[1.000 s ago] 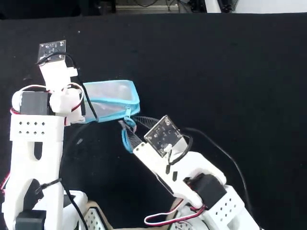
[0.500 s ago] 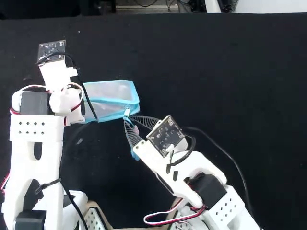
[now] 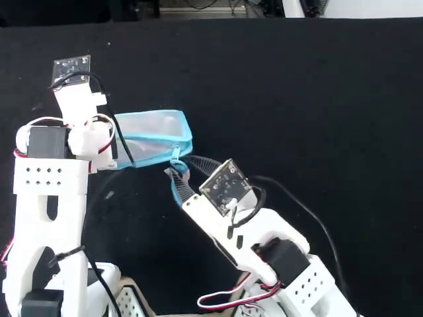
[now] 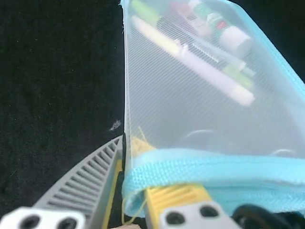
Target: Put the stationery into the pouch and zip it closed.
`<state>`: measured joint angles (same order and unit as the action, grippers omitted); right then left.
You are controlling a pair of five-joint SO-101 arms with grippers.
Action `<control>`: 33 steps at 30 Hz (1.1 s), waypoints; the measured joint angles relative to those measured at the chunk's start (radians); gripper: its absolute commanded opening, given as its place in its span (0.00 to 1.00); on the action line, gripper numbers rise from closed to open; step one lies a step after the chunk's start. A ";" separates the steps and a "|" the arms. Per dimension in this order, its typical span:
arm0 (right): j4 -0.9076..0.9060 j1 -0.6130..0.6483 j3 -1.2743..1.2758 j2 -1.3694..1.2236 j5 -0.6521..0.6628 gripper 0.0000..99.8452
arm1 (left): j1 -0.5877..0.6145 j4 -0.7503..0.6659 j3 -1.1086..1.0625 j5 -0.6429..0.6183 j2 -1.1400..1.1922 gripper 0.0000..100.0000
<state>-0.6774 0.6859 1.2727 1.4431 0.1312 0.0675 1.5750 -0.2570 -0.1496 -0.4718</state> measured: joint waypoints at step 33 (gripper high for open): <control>-0.021 -0.106 -0.486 -0.471 0.150 0.01 | 0.000 0.061 0.040 0.120 -0.043 0.03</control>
<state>-0.6989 0.5800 0.7864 0.9720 0.2816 0.0675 1.6364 -0.2171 -0.0299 -0.5148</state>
